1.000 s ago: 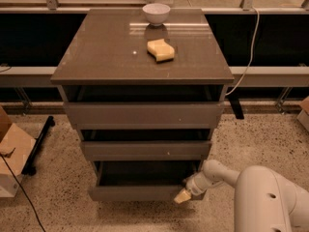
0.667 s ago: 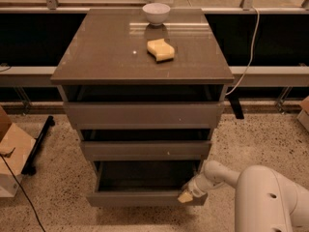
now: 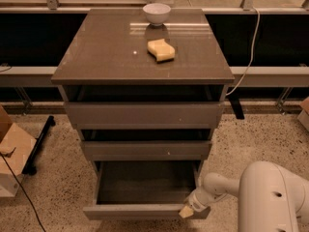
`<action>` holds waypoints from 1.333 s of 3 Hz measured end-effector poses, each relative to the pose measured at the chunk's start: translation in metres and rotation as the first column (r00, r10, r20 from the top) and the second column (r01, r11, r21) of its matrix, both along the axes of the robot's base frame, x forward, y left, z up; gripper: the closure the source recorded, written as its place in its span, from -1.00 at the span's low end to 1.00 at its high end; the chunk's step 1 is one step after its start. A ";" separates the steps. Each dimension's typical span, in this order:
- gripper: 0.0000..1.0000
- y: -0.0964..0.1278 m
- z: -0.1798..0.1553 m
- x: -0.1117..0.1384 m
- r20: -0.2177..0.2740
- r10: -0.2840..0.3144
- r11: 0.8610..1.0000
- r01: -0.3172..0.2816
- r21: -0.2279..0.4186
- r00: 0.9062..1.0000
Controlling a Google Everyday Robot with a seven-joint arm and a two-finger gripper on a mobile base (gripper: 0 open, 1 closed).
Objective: Open bottom drawer
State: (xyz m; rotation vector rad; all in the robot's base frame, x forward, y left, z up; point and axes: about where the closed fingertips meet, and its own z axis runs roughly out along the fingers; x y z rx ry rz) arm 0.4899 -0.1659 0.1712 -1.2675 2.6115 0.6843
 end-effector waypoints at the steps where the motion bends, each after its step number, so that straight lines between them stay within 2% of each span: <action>1: 0.12 0.000 0.003 0.000 0.000 0.000 1.000 0.000 0.000 1.000; 2: -0.50 0.004 -0.002 -0.027 -0.058 -0.021 1.000 0.021 -0.008 0.998; 3: -1.00 0.005 -0.002 -0.028 -0.060 -0.021 1.000 0.020 -0.007 0.998; 4: -1.00 0.005 -0.002 -0.028 -0.060 -0.021 1.000 0.020 -0.007 0.998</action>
Offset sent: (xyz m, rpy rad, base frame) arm -0.1533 0.0232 -0.0151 -0.0427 0.3094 -0.1179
